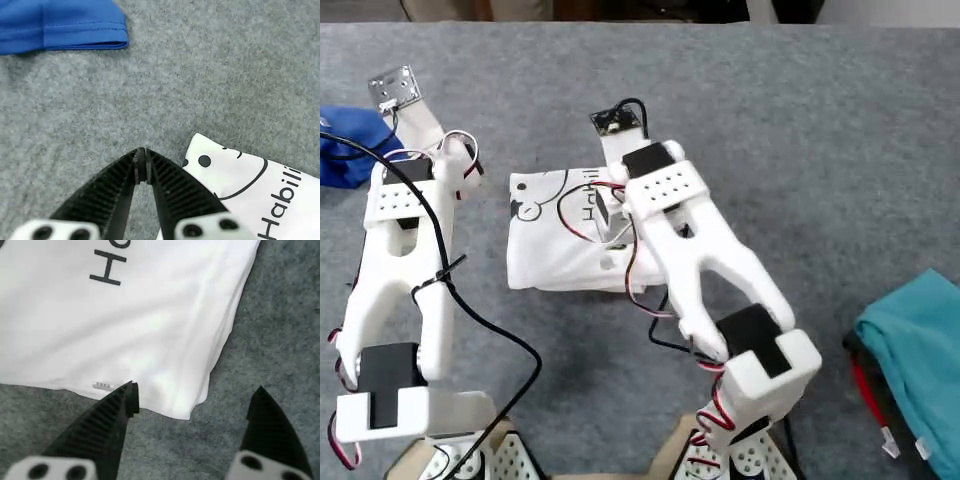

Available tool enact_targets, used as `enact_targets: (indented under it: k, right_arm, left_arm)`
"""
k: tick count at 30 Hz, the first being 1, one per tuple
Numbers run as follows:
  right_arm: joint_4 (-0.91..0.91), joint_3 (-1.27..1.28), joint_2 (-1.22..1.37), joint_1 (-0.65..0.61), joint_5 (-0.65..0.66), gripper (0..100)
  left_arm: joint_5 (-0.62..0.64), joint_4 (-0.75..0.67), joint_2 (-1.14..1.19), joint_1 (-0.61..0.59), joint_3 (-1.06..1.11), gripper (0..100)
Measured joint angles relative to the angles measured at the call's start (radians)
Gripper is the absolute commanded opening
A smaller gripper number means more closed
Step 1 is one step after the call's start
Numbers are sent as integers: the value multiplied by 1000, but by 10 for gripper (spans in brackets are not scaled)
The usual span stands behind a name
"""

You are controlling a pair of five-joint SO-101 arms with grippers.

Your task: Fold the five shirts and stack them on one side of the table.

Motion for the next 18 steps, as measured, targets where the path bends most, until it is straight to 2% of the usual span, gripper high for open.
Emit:
enact_targets:
  k: [11, 18]
  right_arm:
    - [110, -29, 2, 5, -29, 350]
    - [222, -35, 2, 29, 130, 350]
  left_arm:
    - [0, 0, 0, 0, 0, 24]
    - [0, -32, 6, 0, 2, 24]
